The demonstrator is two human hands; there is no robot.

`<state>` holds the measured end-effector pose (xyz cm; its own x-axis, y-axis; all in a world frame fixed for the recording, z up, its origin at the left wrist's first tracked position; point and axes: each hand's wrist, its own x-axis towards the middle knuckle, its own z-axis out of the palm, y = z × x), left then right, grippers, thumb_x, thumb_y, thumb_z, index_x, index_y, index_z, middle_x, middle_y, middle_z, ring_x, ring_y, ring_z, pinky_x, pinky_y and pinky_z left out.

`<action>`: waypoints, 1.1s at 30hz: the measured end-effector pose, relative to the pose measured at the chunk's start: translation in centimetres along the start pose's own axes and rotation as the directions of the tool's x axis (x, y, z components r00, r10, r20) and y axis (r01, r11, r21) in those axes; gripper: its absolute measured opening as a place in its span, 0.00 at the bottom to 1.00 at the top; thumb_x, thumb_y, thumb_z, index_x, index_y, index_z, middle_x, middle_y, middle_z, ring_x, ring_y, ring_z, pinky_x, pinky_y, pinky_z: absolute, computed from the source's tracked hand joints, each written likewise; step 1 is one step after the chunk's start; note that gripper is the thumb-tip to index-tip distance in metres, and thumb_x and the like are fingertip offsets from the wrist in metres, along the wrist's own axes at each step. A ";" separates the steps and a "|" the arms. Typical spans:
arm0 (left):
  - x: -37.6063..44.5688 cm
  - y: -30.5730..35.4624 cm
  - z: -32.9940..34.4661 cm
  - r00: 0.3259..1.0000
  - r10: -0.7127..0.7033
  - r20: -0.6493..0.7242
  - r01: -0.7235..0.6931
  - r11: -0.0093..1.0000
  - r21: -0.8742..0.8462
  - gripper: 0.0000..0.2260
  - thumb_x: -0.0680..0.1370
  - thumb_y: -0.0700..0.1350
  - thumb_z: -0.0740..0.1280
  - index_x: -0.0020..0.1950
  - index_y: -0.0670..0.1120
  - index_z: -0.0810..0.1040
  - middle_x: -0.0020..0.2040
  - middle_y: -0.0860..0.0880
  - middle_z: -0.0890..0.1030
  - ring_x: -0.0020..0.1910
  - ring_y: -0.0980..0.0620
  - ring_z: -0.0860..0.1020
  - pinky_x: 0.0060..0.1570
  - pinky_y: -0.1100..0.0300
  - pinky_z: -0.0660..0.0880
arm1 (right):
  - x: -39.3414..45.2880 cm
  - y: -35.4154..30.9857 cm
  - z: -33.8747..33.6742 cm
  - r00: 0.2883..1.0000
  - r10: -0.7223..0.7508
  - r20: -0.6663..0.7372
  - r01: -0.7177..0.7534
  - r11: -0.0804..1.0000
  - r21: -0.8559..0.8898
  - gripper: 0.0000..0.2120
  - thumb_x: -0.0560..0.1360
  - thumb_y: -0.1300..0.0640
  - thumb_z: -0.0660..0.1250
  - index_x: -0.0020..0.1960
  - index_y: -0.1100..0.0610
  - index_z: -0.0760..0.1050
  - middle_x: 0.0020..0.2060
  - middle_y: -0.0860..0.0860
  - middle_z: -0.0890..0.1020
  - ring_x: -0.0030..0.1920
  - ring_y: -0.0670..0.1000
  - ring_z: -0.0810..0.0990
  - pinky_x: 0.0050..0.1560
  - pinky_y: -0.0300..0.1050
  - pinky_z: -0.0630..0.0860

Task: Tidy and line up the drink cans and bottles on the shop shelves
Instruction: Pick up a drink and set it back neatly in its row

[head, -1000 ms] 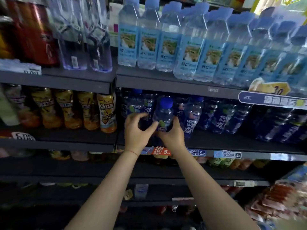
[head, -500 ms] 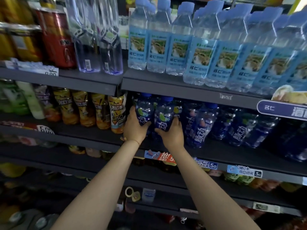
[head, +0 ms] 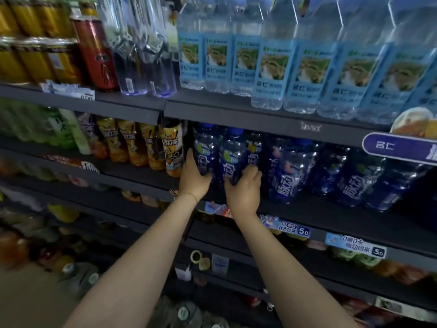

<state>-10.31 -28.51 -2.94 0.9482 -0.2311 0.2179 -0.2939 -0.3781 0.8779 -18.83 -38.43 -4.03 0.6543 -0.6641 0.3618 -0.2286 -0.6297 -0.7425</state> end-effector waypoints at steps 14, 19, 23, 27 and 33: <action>-9.1 -13.6 -16.7 0.808 -0.562 0.176 0.494 0.810 0.315 0.10 0.81 0.44 0.59 0.52 0.46 0.79 0.47 0.45 0.83 0.41 0.47 0.83 0.36 0.59 0.75 | -10.6 -7.6 12.6 0.529 -0.186 0.828 0.083 0.982 0.167 0.09 0.80 0.53 0.63 0.43 0.54 0.75 0.38 0.49 0.79 0.42 0.52 0.79 0.43 0.49 0.76; -8.8 -25.3 -24.9 0.754 -0.654 0.061 0.649 0.756 0.085 0.07 0.80 0.44 0.64 0.46 0.47 0.80 0.40 0.45 0.83 0.38 0.45 0.83 0.47 0.46 0.82 | -15.7 -11.1 24.8 0.390 -0.088 0.917 0.096 0.994 0.055 0.11 0.80 0.54 0.64 0.42 0.59 0.75 0.38 0.57 0.82 0.40 0.56 0.82 0.41 0.47 0.75; -5.5 -36.6 -30.9 0.706 -0.708 0.008 0.708 0.704 -0.060 0.09 0.80 0.43 0.64 0.41 0.47 0.79 0.35 0.45 0.81 0.31 0.46 0.79 0.46 0.46 0.80 | -19.8 -12.9 38.0 0.325 0.032 0.945 0.127 0.989 -0.077 0.11 0.77 0.55 0.64 0.37 0.51 0.69 0.35 0.50 0.78 0.45 0.58 0.82 0.44 0.49 0.76; 0.0 -46.8 -34.9 0.643 -0.761 0.089 0.765 0.632 -0.125 0.07 0.80 0.42 0.64 0.42 0.46 0.78 0.38 0.42 0.81 0.30 0.47 0.77 0.41 0.51 0.77 | -21.2 -13.7 50.3 0.341 0.167 0.925 0.101 0.972 -0.213 0.02 0.77 0.57 0.64 0.48 0.56 0.72 0.43 0.52 0.77 0.49 0.57 0.78 0.42 0.45 0.67; 7.8 -58.2 -35.8 0.599 -0.776 0.198 0.800 0.587 -0.120 0.06 0.80 0.41 0.63 0.47 0.43 0.78 0.39 0.45 0.80 0.34 0.50 0.77 0.25 0.66 0.71 | -18.9 -12.3 64.8 0.480 0.328 0.814 -0.013 0.930 -0.367 0.29 0.79 0.55 0.63 0.77 0.55 0.59 0.71 0.59 0.71 0.66 0.63 0.73 0.58 0.52 0.71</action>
<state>18.51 23.77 -37.10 0.7722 -0.0224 -0.6350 0.6009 -0.2993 0.7412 18.33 8.02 -38.27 0.8255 -0.1970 -0.5289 -0.4859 -0.7247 -0.4885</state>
